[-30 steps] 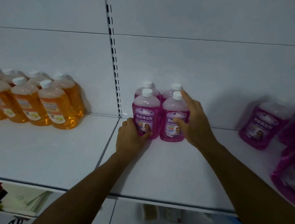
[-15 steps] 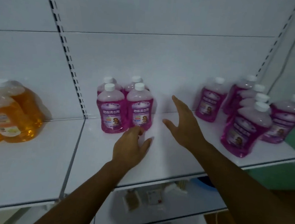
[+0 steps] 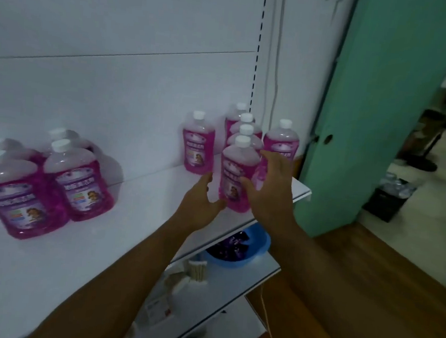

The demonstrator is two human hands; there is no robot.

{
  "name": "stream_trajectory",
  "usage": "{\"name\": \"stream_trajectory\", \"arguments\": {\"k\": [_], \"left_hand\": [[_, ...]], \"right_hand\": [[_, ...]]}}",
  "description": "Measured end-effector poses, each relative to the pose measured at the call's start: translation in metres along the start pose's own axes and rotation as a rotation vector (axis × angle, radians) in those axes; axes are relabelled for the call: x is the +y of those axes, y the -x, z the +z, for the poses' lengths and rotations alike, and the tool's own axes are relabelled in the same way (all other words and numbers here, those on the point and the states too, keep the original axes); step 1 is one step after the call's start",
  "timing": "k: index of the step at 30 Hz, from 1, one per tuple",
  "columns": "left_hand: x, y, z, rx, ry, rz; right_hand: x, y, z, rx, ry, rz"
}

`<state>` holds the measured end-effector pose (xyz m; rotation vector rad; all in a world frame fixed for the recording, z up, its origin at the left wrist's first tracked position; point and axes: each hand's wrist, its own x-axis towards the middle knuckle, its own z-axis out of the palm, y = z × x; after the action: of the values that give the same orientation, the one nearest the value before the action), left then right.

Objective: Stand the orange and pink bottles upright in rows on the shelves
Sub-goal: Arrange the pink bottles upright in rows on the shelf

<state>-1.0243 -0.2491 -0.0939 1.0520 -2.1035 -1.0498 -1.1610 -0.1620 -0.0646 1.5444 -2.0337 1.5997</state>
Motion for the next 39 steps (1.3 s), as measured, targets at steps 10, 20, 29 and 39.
{"name": "stream_trajectory", "arguments": {"k": [10, 20, 29, 39], "left_hand": [[-0.002, -0.001, 0.007, 0.146, 0.180, 0.045], [-0.021, 0.051, -0.044, 0.384, -0.152, 0.079], [-0.072, 0.052, -0.087, 0.332, -0.366, 0.048], [-0.091, 0.028, -0.107, 0.341, -0.434, 0.022]], "right_hand": [[0.007, -0.016, 0.023, -0.166, -0.235, 0.098], [-0.036, -0.033, 0.093, -0.403, -0.378, 0.002], [-0.068, -0.065, 0.179, -0.656, -0.485, -0.050], [-0.073, -0.084, 0.227, -0.676, -0.299, -0.253]]}}
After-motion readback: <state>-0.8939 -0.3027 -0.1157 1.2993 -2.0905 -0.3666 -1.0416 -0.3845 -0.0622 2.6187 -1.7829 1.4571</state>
